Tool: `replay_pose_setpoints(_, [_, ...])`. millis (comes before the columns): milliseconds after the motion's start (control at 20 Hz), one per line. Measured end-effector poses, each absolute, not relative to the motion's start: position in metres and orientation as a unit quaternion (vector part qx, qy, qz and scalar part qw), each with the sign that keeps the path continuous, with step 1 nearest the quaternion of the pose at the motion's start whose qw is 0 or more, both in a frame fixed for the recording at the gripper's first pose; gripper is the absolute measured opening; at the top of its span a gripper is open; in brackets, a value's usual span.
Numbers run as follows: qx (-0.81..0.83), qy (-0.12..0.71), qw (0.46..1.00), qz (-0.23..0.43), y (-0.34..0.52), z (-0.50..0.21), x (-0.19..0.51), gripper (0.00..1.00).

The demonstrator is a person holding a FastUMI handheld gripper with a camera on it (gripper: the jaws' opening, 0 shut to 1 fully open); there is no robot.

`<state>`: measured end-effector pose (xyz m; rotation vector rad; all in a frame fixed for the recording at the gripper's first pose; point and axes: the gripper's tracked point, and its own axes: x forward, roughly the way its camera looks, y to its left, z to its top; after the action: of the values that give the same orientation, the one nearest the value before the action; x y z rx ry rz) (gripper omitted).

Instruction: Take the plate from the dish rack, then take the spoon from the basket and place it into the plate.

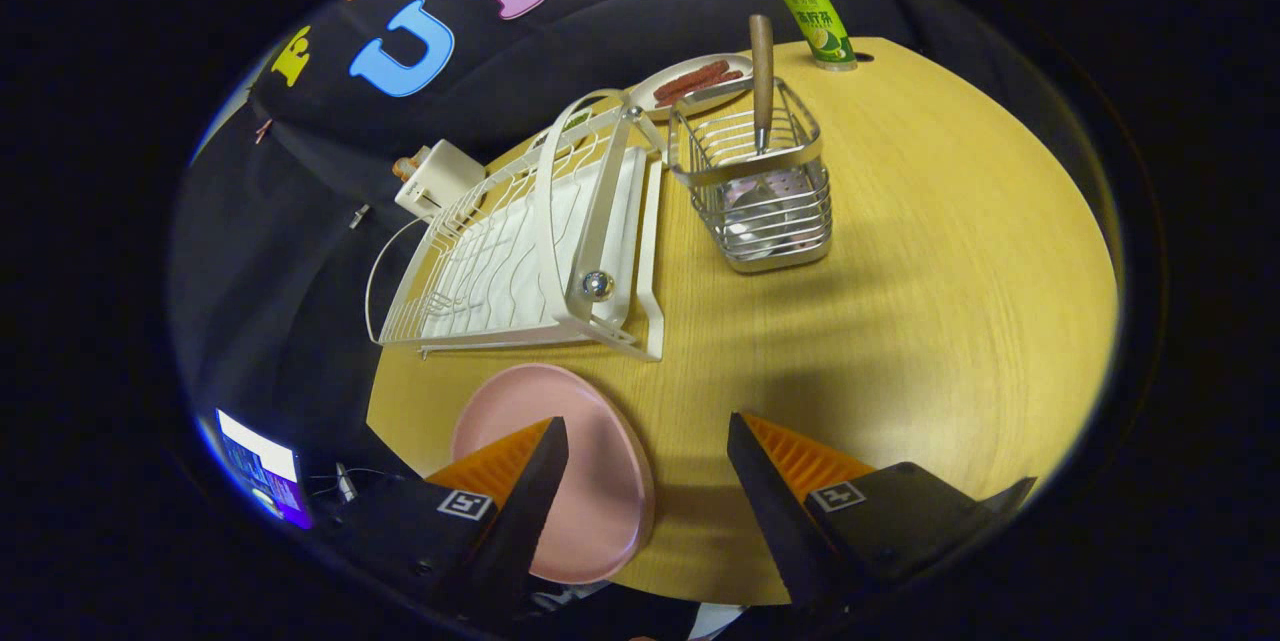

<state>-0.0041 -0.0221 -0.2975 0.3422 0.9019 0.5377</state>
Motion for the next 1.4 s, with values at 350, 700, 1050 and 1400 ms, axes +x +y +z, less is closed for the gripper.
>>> replay_pose_setpoints(350, [0.058,0.25,0.936,0.24,-0.089,-0.208,0.048,0.99])
replay_pose_setpoints(700, [0.019,0.161,0.961,0.223,-0.095,-0.159,0.116,0.99])
replay_pose_setpoints(1050, [0.041,0.166,0.968,0.182,-0.09,-0.168,0.193,0.99])
replay_pose_setpoints(1400, [0.068,0.217,0.959,0.17,-0.077,-0.21,0.236,0.98])
